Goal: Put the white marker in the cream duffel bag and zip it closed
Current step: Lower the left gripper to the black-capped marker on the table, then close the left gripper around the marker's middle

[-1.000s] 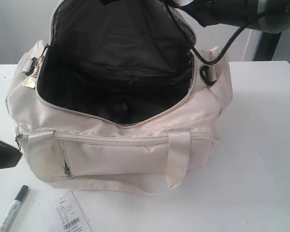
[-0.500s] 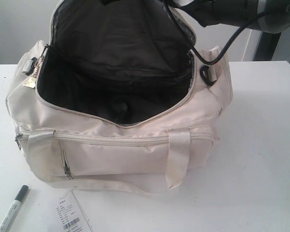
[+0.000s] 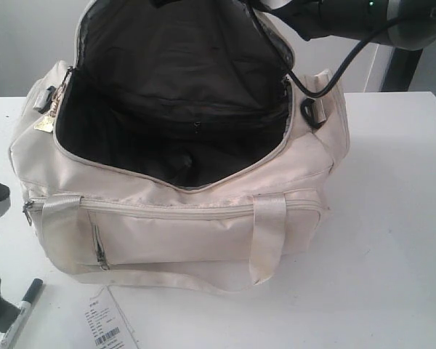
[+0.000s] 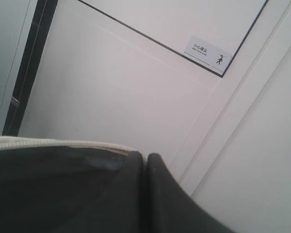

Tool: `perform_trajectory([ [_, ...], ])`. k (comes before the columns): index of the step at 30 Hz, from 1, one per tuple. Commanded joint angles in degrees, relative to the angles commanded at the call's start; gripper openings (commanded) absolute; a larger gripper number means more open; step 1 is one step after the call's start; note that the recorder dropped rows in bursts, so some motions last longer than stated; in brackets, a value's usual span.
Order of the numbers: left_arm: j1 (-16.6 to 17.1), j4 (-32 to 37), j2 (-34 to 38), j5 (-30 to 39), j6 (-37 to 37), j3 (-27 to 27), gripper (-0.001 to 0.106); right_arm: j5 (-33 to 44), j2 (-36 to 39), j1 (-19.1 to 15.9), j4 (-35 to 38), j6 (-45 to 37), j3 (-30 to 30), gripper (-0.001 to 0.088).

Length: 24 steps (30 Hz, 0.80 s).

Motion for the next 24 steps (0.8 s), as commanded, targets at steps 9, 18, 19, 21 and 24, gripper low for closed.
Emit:
perform_trajectory([
  [9,0.0,3.6,6.6,-9.9,-4.5,4.0,0.044,0.0,0.0,0.0,0.0,0.0,0.0,0.0],
  [18,0.0,5.4,9.1,-17.8,-8.1,7.5,0.044,0.1,0.0,0.0,0.0,0.0,0.0,0.0],
  [19,0.0,5.4,9.4,-19.0,-8.1,8.1,0.044,0.1,0.0,0.0,0.0,0.0,0.0,0.0],
  [21,0.0,5.4,9.5,-21.1,-9.3,9.2,0.044,0.1,0.0,0.0,0.0,0.0,0.0,0.0],
  [24,0.0,5.6,9.7,-23.3,-10.4,10.1,0.044,0.1,0.0,0.0,0.0,0.0,0.0,0.0],
])
